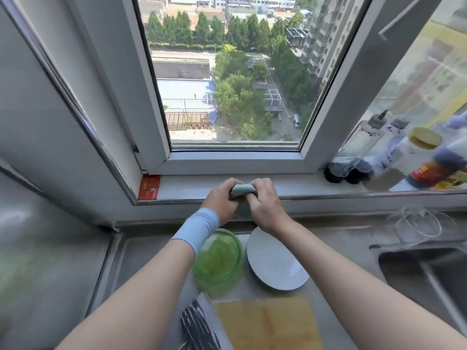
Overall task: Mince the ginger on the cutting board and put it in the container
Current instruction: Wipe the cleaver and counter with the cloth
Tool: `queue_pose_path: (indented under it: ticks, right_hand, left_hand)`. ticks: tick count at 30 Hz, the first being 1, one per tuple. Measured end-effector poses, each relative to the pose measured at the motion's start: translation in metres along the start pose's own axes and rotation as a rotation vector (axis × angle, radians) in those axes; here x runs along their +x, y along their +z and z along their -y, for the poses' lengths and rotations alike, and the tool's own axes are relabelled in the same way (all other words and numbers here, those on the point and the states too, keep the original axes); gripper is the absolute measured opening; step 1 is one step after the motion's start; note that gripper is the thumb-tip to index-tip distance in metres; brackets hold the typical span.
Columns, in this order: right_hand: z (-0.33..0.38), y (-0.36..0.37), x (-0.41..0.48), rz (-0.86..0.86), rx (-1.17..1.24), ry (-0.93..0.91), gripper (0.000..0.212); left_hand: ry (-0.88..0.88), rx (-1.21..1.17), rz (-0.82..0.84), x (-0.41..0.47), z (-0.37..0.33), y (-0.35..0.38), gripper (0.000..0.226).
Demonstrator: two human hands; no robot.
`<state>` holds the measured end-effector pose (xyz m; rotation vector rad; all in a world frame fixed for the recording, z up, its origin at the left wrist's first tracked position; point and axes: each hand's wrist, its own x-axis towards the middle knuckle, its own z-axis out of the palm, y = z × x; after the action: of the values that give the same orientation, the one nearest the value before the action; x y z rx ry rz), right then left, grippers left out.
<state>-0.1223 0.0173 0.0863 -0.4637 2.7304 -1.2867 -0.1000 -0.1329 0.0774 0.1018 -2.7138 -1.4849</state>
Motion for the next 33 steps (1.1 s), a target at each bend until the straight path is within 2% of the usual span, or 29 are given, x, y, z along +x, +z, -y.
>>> queue_pose_path:
  ticks: [3, 5, 8, 10, 12, 15, 17, 20, 21, 23, 25, 27, 29, 31, 33]
  right_hand:
    - [0.006, -0.011, -0.026, 0.006, 0.21, 0.125, 0.011]
    - [0.011, -0.015, -0.043, -0.001, 0.262, 0.153, 0.018]
    - [0.017, -0.018, -0.074, -0.09, 0.242, 0.143, 0.032]
    - [0.017, -0.02, -0.096, -0.126, 0.237, 0.126, 0.041]
    - [0.015, -0.023, -0.117, -0.104, 0.217, 0.12, 0.05]
    - [0.009, -0.021, -0.146, 0.007, 0.195, 0.202, 0.057]
    - [0.0, -0.018, -0.164, 0.077, 0.216, 0.267, 0.053]
    - [-0.009, -0.014, -0.193, 0.181, 0.423, 0.36, 0.017]
    - [-0.013, -0.009, -0.205, 0.221, 0.477, 0.382, 0.012]
    - [-0.019, 0.006, -0.227, 0.282, 0.346, 0.366, 0.021]
    - [-0.021, 0.03, -0.252, 0.369, 0.066, 0.358, 0.012]
    - [-0.019, 0.059, -0.279, 0.522, -0.147, 0.359, 0.011]
    - [-0.013, 0.09, -0.304, 0.629, -0.341, 0.36, 0.025]
    - [-0.006, 0.114, -0.323, 0.608, -0.463, 0.378, 0.048]
    - [0.0, 0.128, -0.331, 0.551, -0.462, 0.439, 0.047]
  left_hand:
    - [-0.082, -0.256, -0.008, -0.032, -0.024, 0.012, 0.028]
    - [-0.155, -0.328, -0.029, -0.055, -0.037, 0.024, 0.02]
    - [-0.194, -0.311, -0.102, -0.085, -0.051, 0.04, 0.033]
    - [-0.218, -0.27, -0.101, -0.104, -0.061, 0.045, 0.033]
    - [-0.26, -0.262, -0.076, -0.125, -0.065, 0.051, 0.034]
    - [-0.332, -0.126, -0.05, -0.158, -0.06, 0.061, 0.033]
    - [-0.373, -0.179, -0.043, -0.179, -0.056, 0.063, 0.028]
    - [-0.396, -0.272, 0.001, -0.206, -0.042, 0.051, 0.025]
    - [-0.415, -0.248, 0.007, -0.214, -0.032, 0.046, 0.023]
    - [-0.48, -0.227, -0.058, -0.234, -0.012, 0.032, 0.019]
    - [-0.536, -0.265, -0.161, -0.252, 0.005, 0.016, 0.02]
    - [-0.592, -0.326, -0.243, -0.268, 0.022, 0.0, 0.031]
    - [-0.646, -0.435, -0.299, -0.281, 0.046, -0.014, 0.051]
    - [-0.67, -0.514, -0.357, -0.289, 0.093, -0.024, 0.07]
    - [-0.67, -0.51, -0.4, -0.301, 0.099, -0.042, 0.075]
